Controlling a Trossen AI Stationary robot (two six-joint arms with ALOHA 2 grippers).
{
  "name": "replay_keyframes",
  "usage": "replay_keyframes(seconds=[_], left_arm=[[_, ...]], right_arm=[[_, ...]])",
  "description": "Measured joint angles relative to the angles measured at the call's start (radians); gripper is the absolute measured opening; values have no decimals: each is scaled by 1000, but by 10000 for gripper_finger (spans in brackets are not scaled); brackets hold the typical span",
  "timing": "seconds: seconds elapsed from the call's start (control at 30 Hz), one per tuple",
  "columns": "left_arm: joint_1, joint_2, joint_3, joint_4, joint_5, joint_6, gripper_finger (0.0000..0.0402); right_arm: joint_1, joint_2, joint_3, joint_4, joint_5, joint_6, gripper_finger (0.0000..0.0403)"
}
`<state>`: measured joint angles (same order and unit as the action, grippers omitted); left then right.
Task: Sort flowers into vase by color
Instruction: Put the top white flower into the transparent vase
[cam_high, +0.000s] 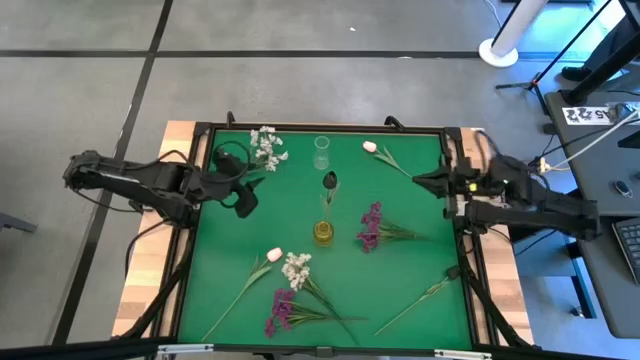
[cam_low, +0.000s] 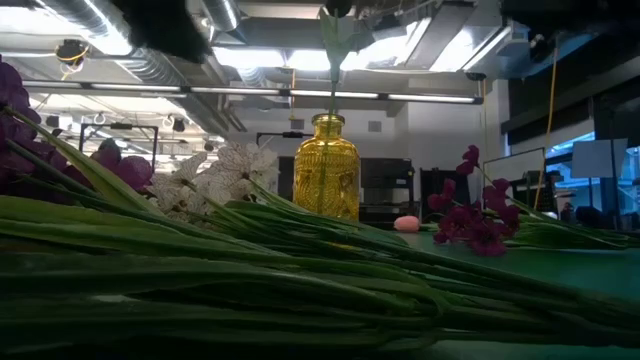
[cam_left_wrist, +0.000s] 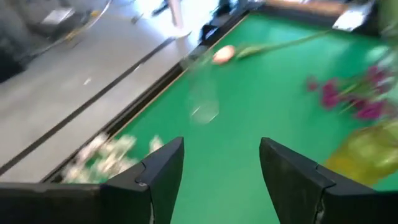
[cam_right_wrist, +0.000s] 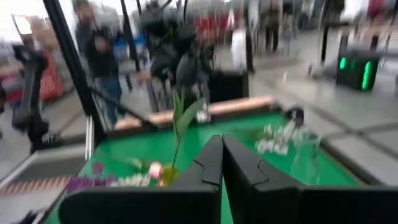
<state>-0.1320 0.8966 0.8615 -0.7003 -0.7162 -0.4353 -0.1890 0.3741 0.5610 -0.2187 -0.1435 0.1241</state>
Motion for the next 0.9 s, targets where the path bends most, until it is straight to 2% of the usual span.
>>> replay_keyframes(seconds=[0.1,0.2,0.4,0.5,0.57,0.7,0.9], left_arm=[[62,-7,-34,-112,7,-113,205],[147,4,-78,-154,47,-169,205],[341,93,-136,-144,141,-178,205],[441,162,-138,-139,163,-140,205],[509,210,-138,-132,213,-105,205],[621,312,-138,-116,327,-21,205],[702,443,-138,-92,384,73,205]], right_arm=[[0,132,91,-86,-30,-19,12],[0,229,157,-160,-5,-44,12],[0,367,230,-212,64,-114,12],[-2,411,246,-210,69,-135,12],[-2,426,251,-212,69,-148,17],[-1,442,252,-226,65,-153,46],[-1,442,252,-242,65,-138,119]])
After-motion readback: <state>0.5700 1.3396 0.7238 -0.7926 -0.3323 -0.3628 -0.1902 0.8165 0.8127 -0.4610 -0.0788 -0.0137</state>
